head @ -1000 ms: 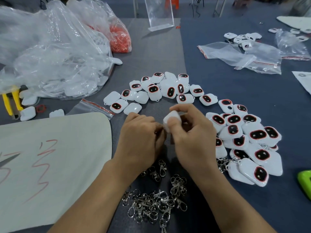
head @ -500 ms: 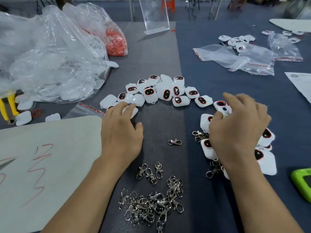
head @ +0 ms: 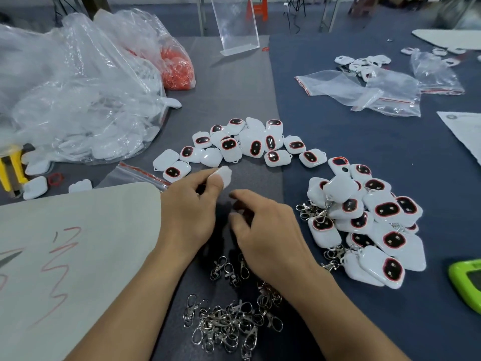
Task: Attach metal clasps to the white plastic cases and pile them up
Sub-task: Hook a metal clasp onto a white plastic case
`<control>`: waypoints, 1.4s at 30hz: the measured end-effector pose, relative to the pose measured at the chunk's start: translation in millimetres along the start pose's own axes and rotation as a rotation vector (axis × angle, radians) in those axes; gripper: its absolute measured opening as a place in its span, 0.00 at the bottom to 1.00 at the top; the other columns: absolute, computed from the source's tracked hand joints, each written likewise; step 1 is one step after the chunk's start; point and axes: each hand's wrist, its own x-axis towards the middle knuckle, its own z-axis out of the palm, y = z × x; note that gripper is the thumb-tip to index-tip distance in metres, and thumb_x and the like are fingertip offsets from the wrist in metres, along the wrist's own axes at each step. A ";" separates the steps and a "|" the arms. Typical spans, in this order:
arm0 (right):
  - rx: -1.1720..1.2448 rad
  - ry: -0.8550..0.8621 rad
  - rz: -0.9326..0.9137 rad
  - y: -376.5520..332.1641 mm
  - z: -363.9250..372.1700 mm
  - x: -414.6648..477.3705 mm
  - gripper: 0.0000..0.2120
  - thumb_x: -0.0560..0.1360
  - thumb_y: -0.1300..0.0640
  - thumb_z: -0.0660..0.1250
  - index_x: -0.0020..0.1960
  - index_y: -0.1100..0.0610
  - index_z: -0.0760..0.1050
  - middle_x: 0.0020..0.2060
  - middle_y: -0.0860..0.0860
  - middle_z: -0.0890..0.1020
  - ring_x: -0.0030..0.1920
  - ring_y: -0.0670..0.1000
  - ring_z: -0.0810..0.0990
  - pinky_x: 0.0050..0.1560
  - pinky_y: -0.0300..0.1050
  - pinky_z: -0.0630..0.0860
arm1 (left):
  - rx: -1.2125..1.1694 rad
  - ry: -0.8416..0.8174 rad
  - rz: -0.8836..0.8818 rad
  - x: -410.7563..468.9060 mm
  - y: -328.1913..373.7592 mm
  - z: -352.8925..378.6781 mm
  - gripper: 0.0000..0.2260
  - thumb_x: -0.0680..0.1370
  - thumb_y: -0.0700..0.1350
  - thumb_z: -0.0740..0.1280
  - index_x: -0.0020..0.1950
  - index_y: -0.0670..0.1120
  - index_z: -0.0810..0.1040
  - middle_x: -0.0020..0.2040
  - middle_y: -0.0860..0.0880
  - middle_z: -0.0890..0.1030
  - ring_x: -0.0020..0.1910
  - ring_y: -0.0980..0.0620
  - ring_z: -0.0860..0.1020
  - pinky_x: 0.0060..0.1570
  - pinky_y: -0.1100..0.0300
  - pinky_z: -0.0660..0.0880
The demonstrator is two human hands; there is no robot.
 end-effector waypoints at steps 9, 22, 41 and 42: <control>0.627 0.108 0.195 17.5 -6.4 15.7 0.10 0.79 0.47 0.63 0.51 0.49 0.82 0.44 0.46 0.87 0.47 0.50 0.86 0.54 0.62 0.81 | -0.323 -0.248 0.163 -16.6 11.8 5.4 0.13 0.72 0.38 0.74 0.50 0.55 0.87 0.51 0.60 0.86 0.53 0.60 0.84 0.54 0.64 0.79; 0.584 0.035 0.256 24.4 -8.9 20.7 0.04 0.69 0.57 0.69 0.43 0.54 0.81 0.36 0.58 0.84 0.31 0.49 0.79 0.36 0.54 0.80 | 0.258 -0.868 0.248 -3.7 11.4 -37.0 0.11 0.63 0.53 0.80 0.42 0.64 0.86 0.50 0.62 0.78 0.52 0.61 0.78 0.53 0.61 0.73; 0.512 0.034 0.201 28.5 -9.5 22.3 0.05 0.72 0.60 0.71 0.42 0.50 0.81 0.29 0.50 0.82 0.29 0.46 0.77 0.33 0.48 0.76 | 0.278 -0.503 0.082 1.0 -3.5 -29.8 0.08 0.67 0.58 0.75 0.44 0.69 0.83 0.43 0.61 0.82 0.42 0.61 0.79 0.47 0.55 0.76; 0.510 0.032 0.202 28.0 -9.8 22.0 0.05 0.72 0.60 0.71 0.42 0.50 0.81 0.29 0.51 0.82 0.29 0.46 0.78 0.34 0.49 0.77 | 0.273 -0.498 0.071 2.2 -3.9 -29.1 0.09 0.68 0.56 0.77 0.44 0.69 0.83 0.43 0.61 0.82 0.42 0.61 0.79 0.47 0.55 0.76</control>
